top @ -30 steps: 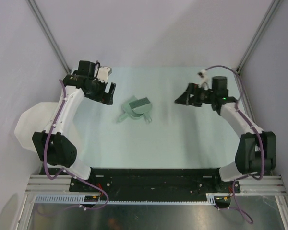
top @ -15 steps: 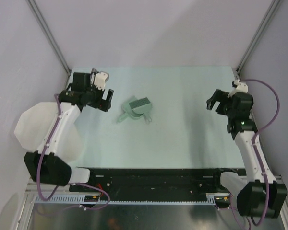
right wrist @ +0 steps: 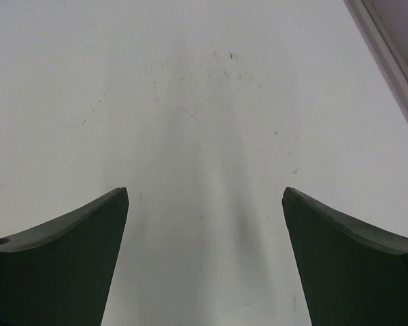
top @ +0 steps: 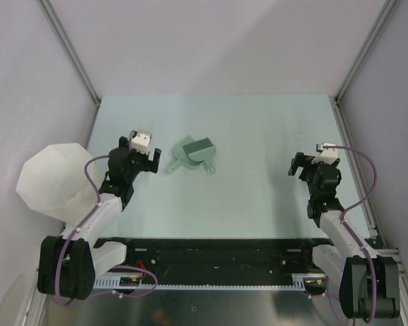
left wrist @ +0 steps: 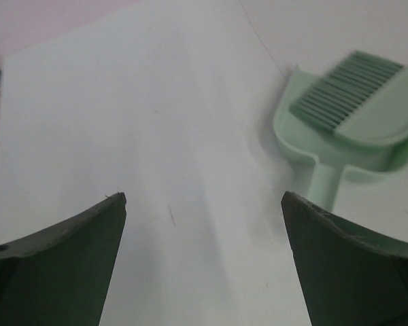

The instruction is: Sweep away the paper scraps from the table

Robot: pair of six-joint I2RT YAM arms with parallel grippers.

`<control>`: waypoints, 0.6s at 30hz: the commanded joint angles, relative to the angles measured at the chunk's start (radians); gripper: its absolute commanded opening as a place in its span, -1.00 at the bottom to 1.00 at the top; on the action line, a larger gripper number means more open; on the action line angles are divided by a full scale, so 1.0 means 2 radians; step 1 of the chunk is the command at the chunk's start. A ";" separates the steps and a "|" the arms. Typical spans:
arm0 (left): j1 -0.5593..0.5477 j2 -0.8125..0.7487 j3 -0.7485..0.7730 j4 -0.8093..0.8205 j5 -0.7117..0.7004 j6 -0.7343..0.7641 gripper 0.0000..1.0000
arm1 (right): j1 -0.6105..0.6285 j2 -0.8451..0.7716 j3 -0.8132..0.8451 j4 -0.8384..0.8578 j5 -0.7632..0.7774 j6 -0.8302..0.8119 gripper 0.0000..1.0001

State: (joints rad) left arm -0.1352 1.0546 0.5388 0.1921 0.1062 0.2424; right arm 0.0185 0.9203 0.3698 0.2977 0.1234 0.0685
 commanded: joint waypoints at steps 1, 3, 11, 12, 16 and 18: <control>0.004 0.036 -0.037 0.171 -0.091 -0.044 1.00 | -0.011 0.008 -0.063 0.187 -0.024 0.009 0.99; 0.015 0.054 -0.051 0.195 -0.073 -0.041 1.00 | -0.025 0.019 -0.087 0.249 -0.024 0.016 0.99; 0.064 0.129 -0.115 0.357 0.037 -0.084 0.99 | -0.044 0.130 -0.132 0.399 -0.031 0.021 0.99; 0.064 0.119 -0.133 0.375 0.046 -0.080 0.99 | -0.045 0.155 -0.132 0.419 -0.043 0.019 0.99; 0.064 0.141 -0.202 0.553 0.047 -0.078 0.99 | -0.053 0.265 -0.133 0.549 -0.087 0.019 0.99; 0.065 0.143 -0.215 0.560 0.035 -0.085 0.99 | -0.058 0.284 -0.130 0.571 -0.108 0.016 1.00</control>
State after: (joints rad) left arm -0.0135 1.3182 0.1715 1.0256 0.1638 0.1238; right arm -0.0788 1.3991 0.1074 1.1492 0.0074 0.1040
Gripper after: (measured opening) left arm 0.996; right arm 0.995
